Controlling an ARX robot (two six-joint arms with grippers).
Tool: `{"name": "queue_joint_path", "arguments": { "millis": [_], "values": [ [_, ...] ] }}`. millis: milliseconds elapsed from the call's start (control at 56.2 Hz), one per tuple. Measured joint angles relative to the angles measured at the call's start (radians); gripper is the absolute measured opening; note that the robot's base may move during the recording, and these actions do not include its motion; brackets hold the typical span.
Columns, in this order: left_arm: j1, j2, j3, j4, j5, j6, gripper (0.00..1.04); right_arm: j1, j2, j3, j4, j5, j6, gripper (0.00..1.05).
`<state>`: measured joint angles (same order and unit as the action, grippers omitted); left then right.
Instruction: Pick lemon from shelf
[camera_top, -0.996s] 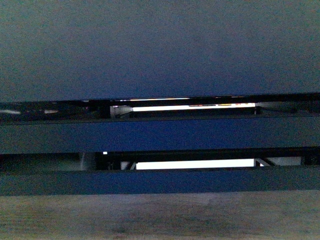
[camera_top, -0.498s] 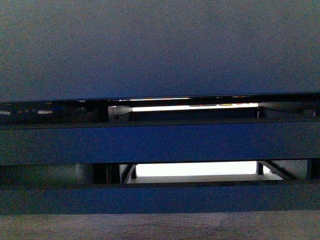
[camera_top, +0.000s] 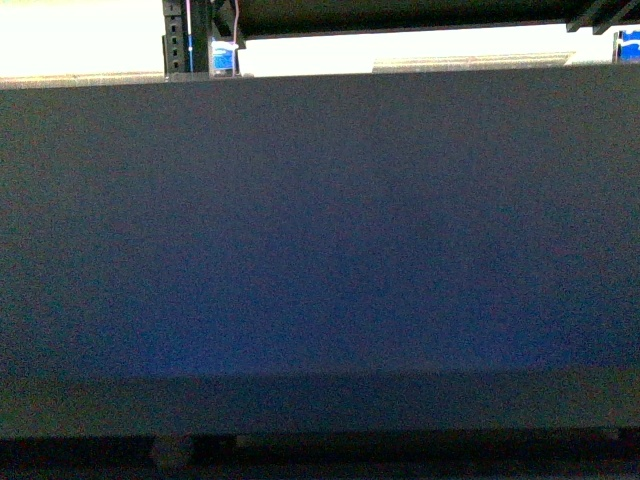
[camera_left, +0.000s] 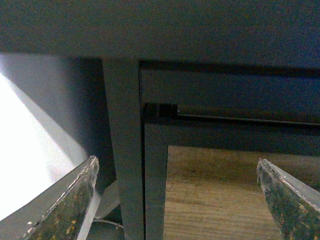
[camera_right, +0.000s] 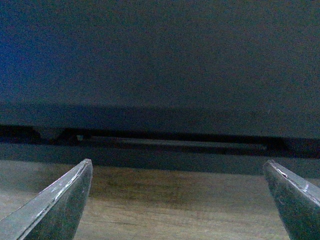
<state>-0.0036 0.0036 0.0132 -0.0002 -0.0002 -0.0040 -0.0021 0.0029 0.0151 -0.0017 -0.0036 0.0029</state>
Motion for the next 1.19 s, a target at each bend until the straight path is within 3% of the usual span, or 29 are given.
{"name": "queue_joint_path", "arguments": {
  "millis": [1192],
  "values": [
    [0.0,0.0,0.0,0.0,0.001,0.0,0.97,0.0,0.0,0.0,0.0,0.001,0.0,1.02]
  ]
}}
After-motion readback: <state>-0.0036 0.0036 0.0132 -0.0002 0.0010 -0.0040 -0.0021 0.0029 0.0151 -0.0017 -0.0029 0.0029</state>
